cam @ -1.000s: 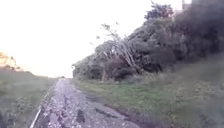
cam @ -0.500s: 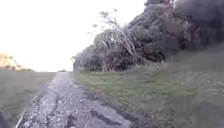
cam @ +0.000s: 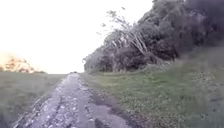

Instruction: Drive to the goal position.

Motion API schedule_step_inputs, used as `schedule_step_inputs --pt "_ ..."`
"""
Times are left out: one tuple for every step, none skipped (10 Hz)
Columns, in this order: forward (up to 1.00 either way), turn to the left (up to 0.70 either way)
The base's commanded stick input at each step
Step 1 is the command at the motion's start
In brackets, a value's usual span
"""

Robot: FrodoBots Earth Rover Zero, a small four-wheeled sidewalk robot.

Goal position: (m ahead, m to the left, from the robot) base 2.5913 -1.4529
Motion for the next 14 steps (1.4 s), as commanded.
schedule_step_inputs --pt "0.0 0.7" --pt "0.0 0.7" --pt "0.0 0.7" --pt "0.0 0.7" --pt "0.0 0.7" --pt "0.0 0.7" --pt "0.0 0.7" --pt "0.0 0.32" --pt "0.0 0.0" --pt "0.0 0.0" --pt "0.0 -0.39" --pt "0.0 -0.64" --pt "0.0 -0.7" --pt "0.0 -0.7"
